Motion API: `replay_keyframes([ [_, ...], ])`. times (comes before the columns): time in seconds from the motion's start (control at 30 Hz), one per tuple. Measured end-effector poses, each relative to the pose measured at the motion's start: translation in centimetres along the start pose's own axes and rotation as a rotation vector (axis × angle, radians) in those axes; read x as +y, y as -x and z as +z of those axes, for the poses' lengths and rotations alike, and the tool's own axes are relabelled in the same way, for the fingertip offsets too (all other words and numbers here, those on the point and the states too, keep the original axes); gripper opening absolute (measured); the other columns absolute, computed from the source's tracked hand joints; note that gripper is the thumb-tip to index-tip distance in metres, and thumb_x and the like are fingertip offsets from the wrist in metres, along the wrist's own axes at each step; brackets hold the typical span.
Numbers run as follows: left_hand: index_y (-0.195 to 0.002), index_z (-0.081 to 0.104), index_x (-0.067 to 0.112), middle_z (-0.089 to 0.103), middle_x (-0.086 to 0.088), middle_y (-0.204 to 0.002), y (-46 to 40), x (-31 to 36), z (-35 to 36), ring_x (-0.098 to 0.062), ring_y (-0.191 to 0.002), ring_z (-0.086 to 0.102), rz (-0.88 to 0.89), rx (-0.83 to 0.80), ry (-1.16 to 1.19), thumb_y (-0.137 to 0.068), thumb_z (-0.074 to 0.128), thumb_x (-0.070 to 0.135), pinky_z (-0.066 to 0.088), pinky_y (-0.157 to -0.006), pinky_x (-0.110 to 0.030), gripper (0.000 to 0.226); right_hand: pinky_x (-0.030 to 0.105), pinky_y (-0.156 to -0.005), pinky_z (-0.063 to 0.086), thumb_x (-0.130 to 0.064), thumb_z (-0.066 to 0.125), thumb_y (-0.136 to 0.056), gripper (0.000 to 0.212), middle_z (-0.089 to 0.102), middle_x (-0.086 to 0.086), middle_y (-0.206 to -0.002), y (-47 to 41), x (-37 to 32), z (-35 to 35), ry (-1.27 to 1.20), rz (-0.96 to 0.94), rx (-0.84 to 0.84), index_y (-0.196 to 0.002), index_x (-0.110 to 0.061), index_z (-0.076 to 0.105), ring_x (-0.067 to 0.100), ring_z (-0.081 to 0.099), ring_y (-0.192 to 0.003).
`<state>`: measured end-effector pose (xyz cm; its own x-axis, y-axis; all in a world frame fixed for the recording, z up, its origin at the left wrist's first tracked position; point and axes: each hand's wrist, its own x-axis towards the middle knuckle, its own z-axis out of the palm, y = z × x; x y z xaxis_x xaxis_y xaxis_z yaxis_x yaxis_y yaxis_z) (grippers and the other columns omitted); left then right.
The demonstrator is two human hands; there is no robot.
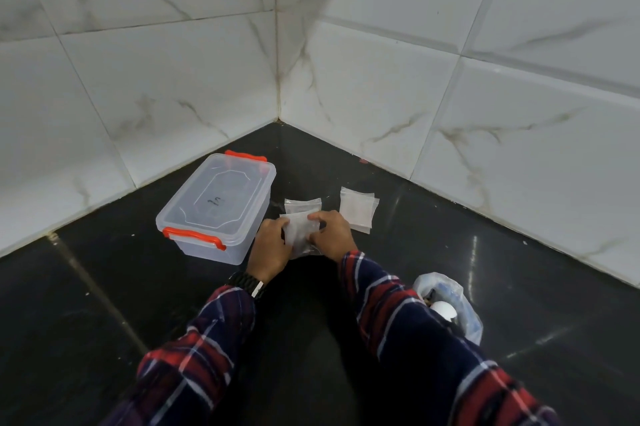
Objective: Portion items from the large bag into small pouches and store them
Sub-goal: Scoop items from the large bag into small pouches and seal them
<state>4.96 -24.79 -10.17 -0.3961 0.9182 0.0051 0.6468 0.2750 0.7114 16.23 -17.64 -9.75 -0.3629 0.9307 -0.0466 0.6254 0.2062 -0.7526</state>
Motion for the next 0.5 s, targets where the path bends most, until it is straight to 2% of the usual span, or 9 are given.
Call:
replay_keyframes([
  [0.1, -0.131, 0.051, 0.008, 0.045, -0.015, -0.132, -0.2, 0.3, -0.1, -0.03, -0.118, 0.05, -0.005, -0.002, 0.006, -0.087, 0.064, 0.011, 0.04, -0.107, -0.039, 0.045, 0.005, -0.069, 0.037, -0.004, 0.072, -0.077, 0.034, 0.054, 0.015, -0.115, -0.2, 0.5, -0.3, 0.007, -0.014, 0.013, -0.11, -0.01, 0.067, 0.019, 0.055, -0.093],
  [0.17, -0.128, 0.052, 0.01, 0.042, -0.013, -0.13, -0.3, 0.7, 0.0, -0.028, -0.116, 0.05, -0.006, 0.027, 0.029, -0.088, 0.063, 0.011, 0.04, -0.104, -0.031, 0.041, 0.0, -0.061, 0.037, -0.006, 0.074, -0.076, 0.03, 0.056, 0.013, -0.106, -0.6, 1.0, -0.8, -0.041, -0.015, 0.044, -0.105, -0.01, 0.068, 0.015, 0.053, -0.084],
  [0.23, -0.122, 0.054, 0.012, 0.042, -0.01, -0.126, -0.6, 1.3, 0.2, -0.025, -0.116, 0.048, 0.034, 0.076, 0.021, -0.089, 0.061, 0.012, 0.036, -0.097, -0.022, 0.034, 0.005, -0.066, 0.041, -0.009, 0.075, -0.077, 0.026, 0.056, 0.001, -0.093, -1.0, 1.1, -1.8, -0.107, 0.019, 0.062, -0.101, -0.013, 0.068, 0.013, 0.054, -0.085],
  [0.3, -0.119, 0.056, 0.015, 0.044, -0.008, -0.128, -1.2, 2.2, 0.6, -0.023, -0.118, 0.046, 0.089, 0.099, -0.012, -0.09, 0.06, 0.016, 0.031, -0.093, -0.018, 0.029, 0.027, -0.08, 0.052, -0.011, 0.076, -0.077, 0.022, 0.052, -0.008, -0.086, -1.5, 1.2, -3.2, -0.181, 0.082, 0.076, -0.095, -0.018, 0.065, 0.015, 0.055, -0.088],
  [0.33, -0.119, 0.057, 0.016, 0.045, -0.007, -0.129, -1.7, 2.9, 1.0, -0.022, -0.119, 0.045, 0.116, 0.096, -0.026, -0.091, 0.06, 0.019, 0.031, -0.092, -0.018, 0.028, 0.034, -0.085, 0.052, -0.011, 0.076, -0.077, 0.021, 0.053, -0.007, -0.087, -2.0, 1.5, -4.0, -0.199, 0.113, 0.09, -0.093, -0.019, 0.064, 0.015, 0.056, -0.09],
  [0.4, -0.12, 0.058, 0.017, 0.046, -0.006, -0.129, -2.7, 4.2, 1.8, -0.02, -0.117, 0.044, 0.169, 0.076, -0.051, -0.092, 0.059, 0.023, 0.034, -0.091, -0.02, 0.028, 0.037, -0.09, 0.051, -0.011, 0.074, -0.078, 0.018, 0.056, -0.001, -0.091, -2.7, 1.9, -5.6, -0.192, 0.164, 0.126, -0.091, -0.019, 0.063, 0.018, 0.058, -0.095],
  [0.5, -0.115, 0.061, 0.017, 0.051, -0.005, -0.123, -4.3, 6.0, 3.4, -0.019, -0.112, 0.046, 0.233, 0.056, -0.156, -0.093, 0.058, 0.03, 0.039, -0.093, -0.029, 0.026, 0.039, -0.09, 0.052, -0.01, 0.073, -0.079, 0.015, 0.06, 0.005, -0.09, -3.6, 3.0, -7.5, -0.198, 0.235, 0.221, -0.082, -0.018, 0.061, 0.023, 0.061, -0.095],
])
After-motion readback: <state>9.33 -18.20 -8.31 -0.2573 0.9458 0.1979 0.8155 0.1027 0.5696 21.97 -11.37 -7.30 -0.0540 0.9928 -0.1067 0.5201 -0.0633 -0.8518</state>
